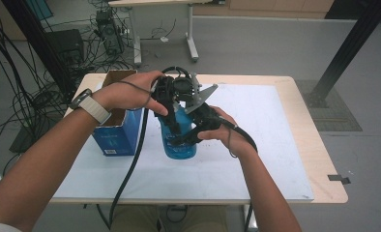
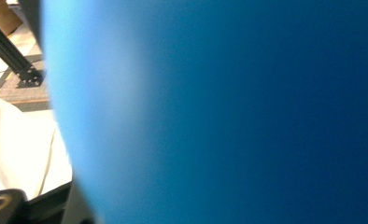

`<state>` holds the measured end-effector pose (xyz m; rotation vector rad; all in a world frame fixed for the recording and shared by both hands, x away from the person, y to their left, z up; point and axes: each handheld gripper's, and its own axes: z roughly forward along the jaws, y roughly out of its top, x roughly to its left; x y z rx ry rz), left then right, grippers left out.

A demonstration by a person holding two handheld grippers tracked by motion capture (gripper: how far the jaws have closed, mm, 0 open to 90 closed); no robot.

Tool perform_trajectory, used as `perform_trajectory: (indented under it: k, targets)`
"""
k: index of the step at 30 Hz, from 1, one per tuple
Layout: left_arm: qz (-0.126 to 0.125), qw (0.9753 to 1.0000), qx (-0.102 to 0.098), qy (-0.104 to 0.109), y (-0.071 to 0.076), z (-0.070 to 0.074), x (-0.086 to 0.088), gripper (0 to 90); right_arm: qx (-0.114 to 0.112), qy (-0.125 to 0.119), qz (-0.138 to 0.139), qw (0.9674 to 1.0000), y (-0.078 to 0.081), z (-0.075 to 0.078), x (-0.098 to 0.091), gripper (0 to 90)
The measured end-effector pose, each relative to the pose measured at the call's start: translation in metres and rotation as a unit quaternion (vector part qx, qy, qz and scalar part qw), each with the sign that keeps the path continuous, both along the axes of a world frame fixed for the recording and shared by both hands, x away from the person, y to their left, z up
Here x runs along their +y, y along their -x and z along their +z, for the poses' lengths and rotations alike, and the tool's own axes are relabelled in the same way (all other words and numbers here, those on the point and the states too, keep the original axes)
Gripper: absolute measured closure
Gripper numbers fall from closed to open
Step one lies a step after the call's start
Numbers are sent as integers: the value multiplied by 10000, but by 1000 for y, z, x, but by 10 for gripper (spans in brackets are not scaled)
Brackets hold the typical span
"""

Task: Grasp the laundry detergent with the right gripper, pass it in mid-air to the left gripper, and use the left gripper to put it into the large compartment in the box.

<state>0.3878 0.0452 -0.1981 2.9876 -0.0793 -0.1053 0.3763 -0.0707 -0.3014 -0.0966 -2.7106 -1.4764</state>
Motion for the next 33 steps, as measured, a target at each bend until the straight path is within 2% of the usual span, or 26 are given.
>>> perform_trajectory:
  k: [1,2,5,8,11,13,14,17,19,21,23,25,28,31,33]
  targets:
    - [-6,10000,-18,4,-1,1,0,380,-17,35,-103,9999,0,-2,-2,253]
    - [27,10000,-49,7,0,2,2,379,6,83,-151,9999,-1,-4,-5,218]
    - [97,9999,-100,-7,-2,3,5,379,86,340,-244,9991,2,-8,-21,171]
    - [175,9997,-129,-88,-3,3,7,378,277,568,-597,9962,0,-10,-42,127]
    - [310,9993,-175,-97,-3,4,8,378,454,860,-934,9909,0,-6,-60,88]
    - [375,9990,-231,-25,-4,6,10,378,538,1007,-1114,9872,0,-4,-71,49]
    - [433,9987,-262,-27,-4,7,10,378,515,1117,-1189,9853,0,-2,-76,54]
    - [631,9975,-324,-55,-5,10,12,379,500,1531,-1338,9778,1,3,-91,56]
    - [787,9962,-348,-104,-7,13,12,379,445,1854,-1476,9705,2,6,-99,46]
    - [984,9943,-373,-151,-8,15,12,378,431,2084,-1549,9647,3,9,-107,51]
    - [1197,9918,-378,-232,-10,18,11,378,412,2311,-1670,9576,3,13,-115,51]
    - [1363,9894,-400,-311,-12,20,12,378,385,2449,-1743,9530,4,17,-122,54]
    - [1620,9848,-472,-414,-15,23,13,378,360,2515,-1874,9489,6,22,-133,57]
    - [1972,9782,-475,-439,-19,27,14,378,311,2637,-1994,9433,6,26,-142,58]
    - [2198,9736,-435,-431,-22,31,15,378,289,2666,-2032,9417,6,27,-145,62]
